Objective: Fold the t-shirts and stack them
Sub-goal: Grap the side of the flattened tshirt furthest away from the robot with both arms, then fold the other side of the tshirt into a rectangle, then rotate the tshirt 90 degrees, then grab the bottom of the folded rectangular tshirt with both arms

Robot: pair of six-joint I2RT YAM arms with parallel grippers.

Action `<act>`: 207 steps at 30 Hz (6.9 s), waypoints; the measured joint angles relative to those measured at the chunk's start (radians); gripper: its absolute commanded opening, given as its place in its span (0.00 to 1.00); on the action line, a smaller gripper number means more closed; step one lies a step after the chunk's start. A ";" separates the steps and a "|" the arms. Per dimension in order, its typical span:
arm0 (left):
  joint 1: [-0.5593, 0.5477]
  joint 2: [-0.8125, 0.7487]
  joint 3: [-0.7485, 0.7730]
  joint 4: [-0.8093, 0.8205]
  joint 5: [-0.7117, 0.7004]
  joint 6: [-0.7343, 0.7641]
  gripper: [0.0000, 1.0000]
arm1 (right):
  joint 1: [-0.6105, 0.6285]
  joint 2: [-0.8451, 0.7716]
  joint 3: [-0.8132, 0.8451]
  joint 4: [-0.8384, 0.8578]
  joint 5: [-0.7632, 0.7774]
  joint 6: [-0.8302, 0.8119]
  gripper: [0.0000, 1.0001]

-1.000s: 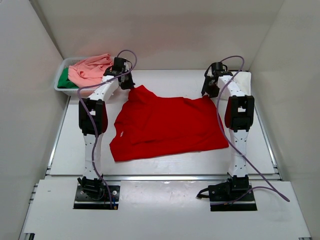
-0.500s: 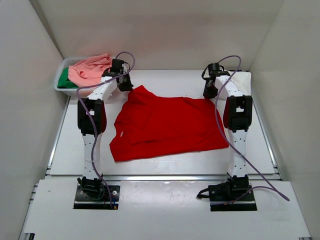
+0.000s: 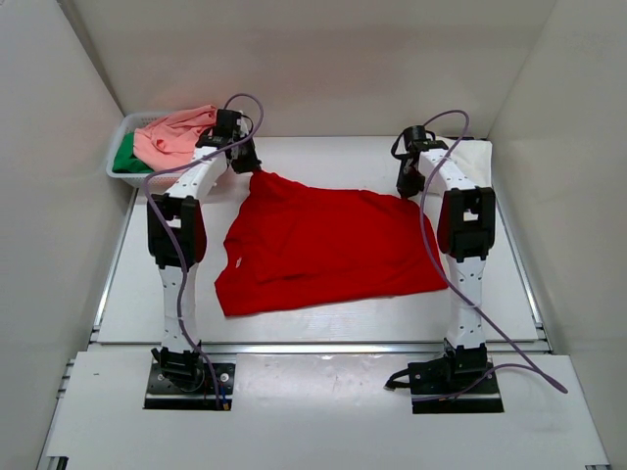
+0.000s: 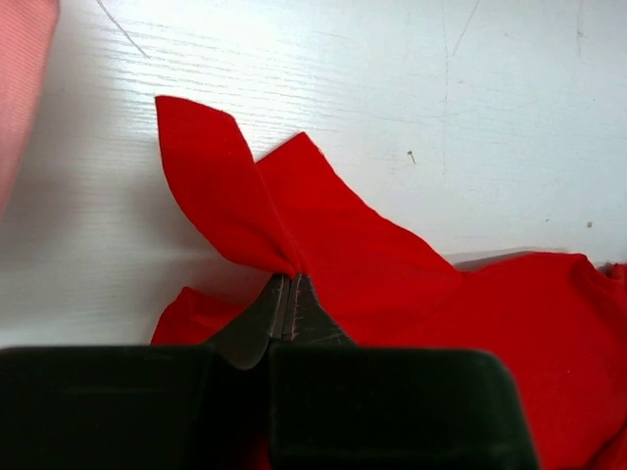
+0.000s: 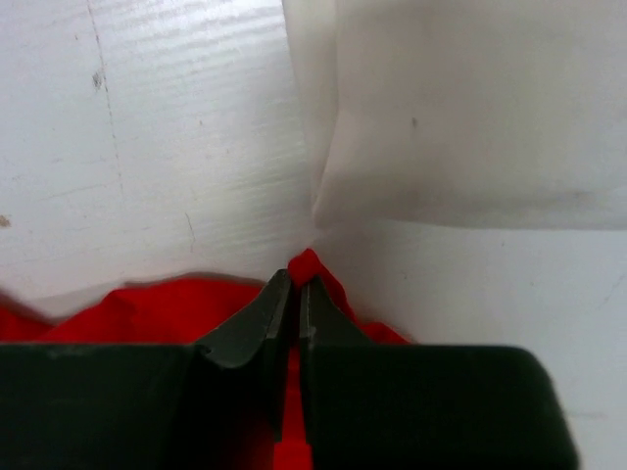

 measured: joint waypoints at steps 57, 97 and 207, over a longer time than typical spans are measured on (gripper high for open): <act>-0.146 -1.073 -1.180 -0.032 -0.017 -0.029 0.00 | -0.184 -0.805 -1.027 0.277 -0.120 -0.027 0.00; -0.306 0.290 0.312 -0.450 -0.141 -0.195 0.24 | 0.345 -0.843 -1.193 0.142 -0.106 0.266 0.40; -0.780 -1.071 -1.535 0.194 -0.160 -0.734 0.00 | 0.885 -1.003 -1.307 0.377 -0.117 0.475 0.25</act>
